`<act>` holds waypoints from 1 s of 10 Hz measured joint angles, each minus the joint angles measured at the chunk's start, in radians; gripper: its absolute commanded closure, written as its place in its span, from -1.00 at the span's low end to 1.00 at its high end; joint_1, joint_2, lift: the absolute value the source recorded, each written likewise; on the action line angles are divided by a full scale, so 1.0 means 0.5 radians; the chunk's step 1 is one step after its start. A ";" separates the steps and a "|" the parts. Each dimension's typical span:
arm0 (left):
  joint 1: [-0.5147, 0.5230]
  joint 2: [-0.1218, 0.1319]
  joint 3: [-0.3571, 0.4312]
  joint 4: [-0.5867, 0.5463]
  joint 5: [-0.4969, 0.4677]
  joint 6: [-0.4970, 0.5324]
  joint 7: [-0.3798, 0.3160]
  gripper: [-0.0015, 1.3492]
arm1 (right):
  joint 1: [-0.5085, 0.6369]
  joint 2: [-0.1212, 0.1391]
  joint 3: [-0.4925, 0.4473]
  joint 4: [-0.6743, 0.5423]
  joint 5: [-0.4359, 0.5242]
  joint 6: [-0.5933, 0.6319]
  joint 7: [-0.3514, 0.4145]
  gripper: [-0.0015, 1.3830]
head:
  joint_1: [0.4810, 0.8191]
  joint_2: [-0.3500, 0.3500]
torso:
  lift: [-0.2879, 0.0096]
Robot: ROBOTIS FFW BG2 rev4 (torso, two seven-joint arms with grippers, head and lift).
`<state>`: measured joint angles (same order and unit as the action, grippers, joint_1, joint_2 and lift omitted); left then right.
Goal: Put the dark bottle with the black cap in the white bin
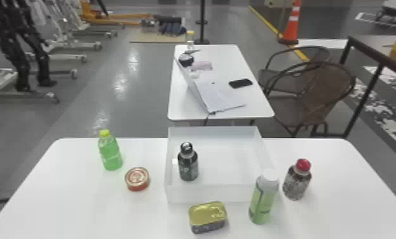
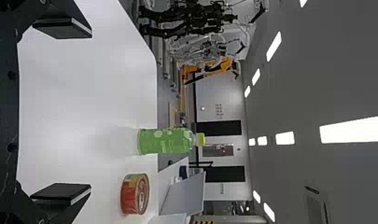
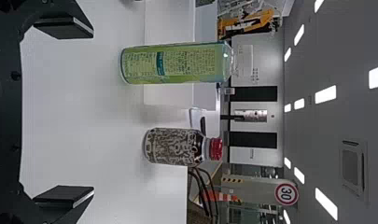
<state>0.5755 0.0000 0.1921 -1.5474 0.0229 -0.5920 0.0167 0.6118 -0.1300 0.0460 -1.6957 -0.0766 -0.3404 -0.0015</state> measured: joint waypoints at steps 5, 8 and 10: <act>-0.039 0.000 -0.001 0.069 -0.033 -0.059 -0.027 -0.78 | 0.002 -0.005 0.000 -0.008 0.005 0.008 0.003 -0.84 | -0.60 0.00 | 0.26; -0.042 0.000 -0.012 0.079 -0.022 -0.064 -0.027 -0.77 | 0.000 -0.012 0.000 -0.013 0.018 0.008 0.009 -0.84 | -0.60 0.00 | 0.26; -0.051 0.000 -0.020 0.095 -0.006 -0.073 -0.040 -0.76 | -0.001 -0.016 0.000 -0.014 0.016 0.012 0.009 -0.84 | -0.60 0.00 | 0.26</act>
